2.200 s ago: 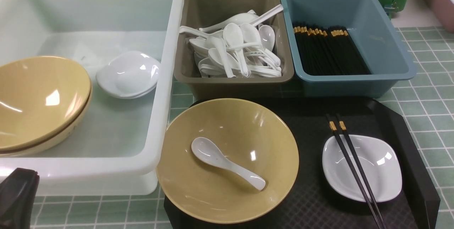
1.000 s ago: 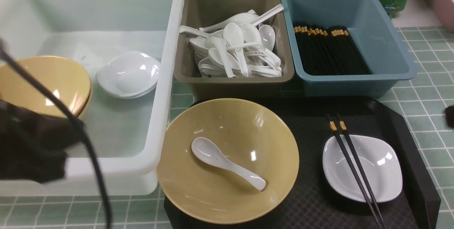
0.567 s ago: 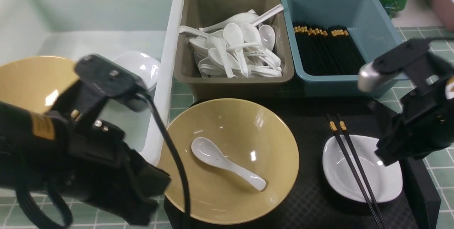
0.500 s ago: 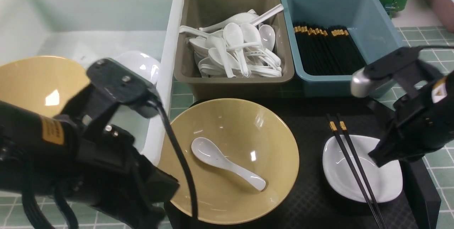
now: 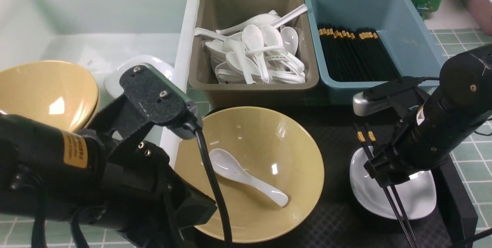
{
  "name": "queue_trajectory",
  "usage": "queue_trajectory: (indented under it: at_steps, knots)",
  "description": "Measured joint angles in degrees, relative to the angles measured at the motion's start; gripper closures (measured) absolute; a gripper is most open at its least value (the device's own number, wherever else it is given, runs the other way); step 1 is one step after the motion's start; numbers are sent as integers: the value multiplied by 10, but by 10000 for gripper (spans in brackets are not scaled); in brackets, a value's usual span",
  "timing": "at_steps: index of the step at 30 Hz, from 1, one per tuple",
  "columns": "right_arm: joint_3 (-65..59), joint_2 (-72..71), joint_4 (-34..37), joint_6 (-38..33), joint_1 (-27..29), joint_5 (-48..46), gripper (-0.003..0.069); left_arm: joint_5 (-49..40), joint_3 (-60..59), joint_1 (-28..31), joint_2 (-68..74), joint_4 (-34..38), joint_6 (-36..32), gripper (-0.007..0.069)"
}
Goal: On blue table put chopsticks spoon bowls plates into blue grey white boxes.
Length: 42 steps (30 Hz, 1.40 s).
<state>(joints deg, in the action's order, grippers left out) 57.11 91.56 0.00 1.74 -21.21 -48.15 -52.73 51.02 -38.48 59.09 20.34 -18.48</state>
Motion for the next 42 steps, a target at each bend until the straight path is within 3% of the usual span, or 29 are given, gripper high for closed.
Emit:
queue_trajectory:
  at_steps: [17,20,26,35,42]
  knots:
    - [3,49,0,1,0,15,228,19,-24,0,1,-19,0,623]
    - [3,50,0,1,0,11,285,22,-24,0,1,-20,0,623]
    - [4,50,0,-2,0,-13,494,42,-24,0,1,-22,0,623]
    - [19,46,0,-17,0,-49,498,86,-25,-1,1,-21,0,623]
    - [109,-12,0,-31,0,-69,498,152,-8,-1,23,-5,38,623]
